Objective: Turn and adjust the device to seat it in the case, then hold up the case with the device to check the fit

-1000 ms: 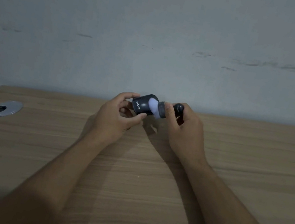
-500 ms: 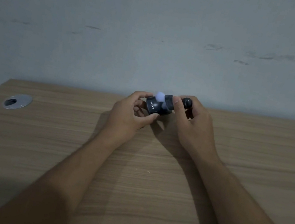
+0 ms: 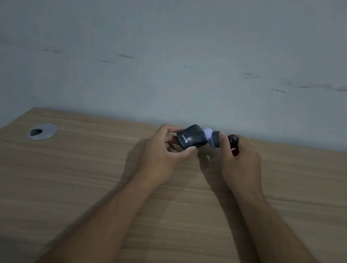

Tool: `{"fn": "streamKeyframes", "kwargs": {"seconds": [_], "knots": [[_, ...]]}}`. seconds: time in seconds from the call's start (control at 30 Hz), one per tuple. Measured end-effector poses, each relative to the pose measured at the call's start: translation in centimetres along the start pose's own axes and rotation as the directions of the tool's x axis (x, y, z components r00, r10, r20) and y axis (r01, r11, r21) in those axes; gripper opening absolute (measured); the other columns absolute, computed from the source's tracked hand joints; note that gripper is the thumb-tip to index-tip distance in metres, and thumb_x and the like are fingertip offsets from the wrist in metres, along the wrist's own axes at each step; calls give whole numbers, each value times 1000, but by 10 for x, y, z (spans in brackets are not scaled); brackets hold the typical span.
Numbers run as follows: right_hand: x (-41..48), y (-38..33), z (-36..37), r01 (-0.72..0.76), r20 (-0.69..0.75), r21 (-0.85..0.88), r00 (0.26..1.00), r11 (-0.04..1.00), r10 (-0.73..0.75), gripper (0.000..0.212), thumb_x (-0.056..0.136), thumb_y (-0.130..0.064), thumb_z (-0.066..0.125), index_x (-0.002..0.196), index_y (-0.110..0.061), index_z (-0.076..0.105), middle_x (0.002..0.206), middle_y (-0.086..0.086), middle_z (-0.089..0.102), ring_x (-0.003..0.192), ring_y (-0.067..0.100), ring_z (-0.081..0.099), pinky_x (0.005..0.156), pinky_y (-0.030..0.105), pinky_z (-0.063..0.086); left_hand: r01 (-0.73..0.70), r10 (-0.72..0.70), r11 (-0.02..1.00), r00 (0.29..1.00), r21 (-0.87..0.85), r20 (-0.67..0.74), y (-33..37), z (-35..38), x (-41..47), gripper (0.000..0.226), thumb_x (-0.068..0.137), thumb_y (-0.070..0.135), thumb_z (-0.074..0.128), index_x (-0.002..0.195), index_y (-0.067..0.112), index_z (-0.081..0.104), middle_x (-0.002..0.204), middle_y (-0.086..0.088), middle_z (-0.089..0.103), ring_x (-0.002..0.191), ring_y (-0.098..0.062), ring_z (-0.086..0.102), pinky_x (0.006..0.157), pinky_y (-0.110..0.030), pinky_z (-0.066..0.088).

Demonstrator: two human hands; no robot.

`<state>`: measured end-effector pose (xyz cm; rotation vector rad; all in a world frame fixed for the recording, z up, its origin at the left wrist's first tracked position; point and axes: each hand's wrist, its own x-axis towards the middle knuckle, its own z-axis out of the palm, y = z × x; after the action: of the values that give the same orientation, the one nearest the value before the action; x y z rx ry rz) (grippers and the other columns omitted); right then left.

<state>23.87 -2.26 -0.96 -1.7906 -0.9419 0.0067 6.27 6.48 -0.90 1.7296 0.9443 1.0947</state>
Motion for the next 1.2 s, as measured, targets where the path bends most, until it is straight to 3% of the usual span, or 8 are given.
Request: {"fn": "streamKeyframes", "kwargs": {"seconds": [0.27, 0.37, 0.47, 0.6, 0.7, 0.83, 0.93, 1.2], "knots": [[-10, -10, -2, 152, 152, 185, 972, 971, -181, 20, 112, -37, 65, 110, -23, 80, 96, -6, 82, 81, 11, 72, 74, 30, 54, 29, -30, 996, 999, 79, 15, -7, 1, 2, 54, 76, 19, 98, 118, 30, 66, 102, 5, 83, 69, -2, 70, 68, -26, 58], [-13, -9, 0, 118, 203, 180, 967, 977, -154, 28, 112, -34, 65, 98, -15, 81, 90, 0, 82, 87, 19, 75, 77, 34, 56, 26, -29, 974, 1000, 223, 7, -9, 0, 4, 56, 70, 24, 98, 114, 32, 66, 91, 18, 76, 74, 13, 68, 62, -8, 49], [-13, -10, -3, 72, 88, 120, 993, 990, -83, 21, 110, -29, 67, 97, -20, 82, 88, -4, 79, 80, 8, 69, 73, 20, 50, 45, -38, 964, 999, 261, -31, -4, 2, 3, 53, 69, 38, 98, 110, 34, 65, 79, 27, 68, 67, 23, 64, 59, 0, 44], [-10, -5, -11, 82, 90, -164, 994, 983, -68, 26, 108, -30, 68, 128, -21, 83, 112, 6, 71, 100, 20, 69, 84, 20, 40, 75, -45, 942, 994, 327, -98, 4, 2, -1, 55, 69, 51, 97, 109, 30, 66, 79, 26, 64, 74, 15, 61, 64, 3, 40], [-16, -2, -10, 143, 183, -284, 979, 948, -93, 35, 107, -30, 68, 137, -16, 78, 114, 15, 64, 111, 34, 67, 92, 30, 45, 68, -22, 892, 994, 448, -108, 6, -1, -3, 53, 72, 54, 93, 108, 24, 68, 97, 17, 72, 88, -5, 63, 65, -14, 42], [-24, -5, -10, 186, 281, -460, 958, 868, -57, 47, 107, -40, 62, 151, -22, 65, 126, 13, 62, 124, 38, 59, 107, 48, 51, 67, -12, 820, 995, 568, -99, 9, 1, -7, 51, 75, 62, 86, 102, 22, 71, 114, 3, 70, 120, -27, 59, 100, -43, 49], [-27, -8, -13, 180, 304, -483, 952, 857, -28, 49, 107, -45, 60, 153, -27, 61, 133, 8, 60, 129, 34, 57, 109, 47, 50, 119, -53, 727, 992, 676, -118, 12, 5, -9, 63, 71, 80, 73, 105, 28, 69, 121, 4, 62, 131, -26, 52, 106, -47, 43], [-26, -13, -17, 186, 336, -552, 942, 812, 12, 46, 103, -46, 57, 145, -29, 60, 132, 3, 58, 130, 30, 54, 105, 47, 47, 177, -123, 792, 984, 584, -132, 12, 3, -2, 81, 72, 99, 51, 106, 27, 59, 114, 11, 56, 130, -21, 50, 106, -45, 38]]}}
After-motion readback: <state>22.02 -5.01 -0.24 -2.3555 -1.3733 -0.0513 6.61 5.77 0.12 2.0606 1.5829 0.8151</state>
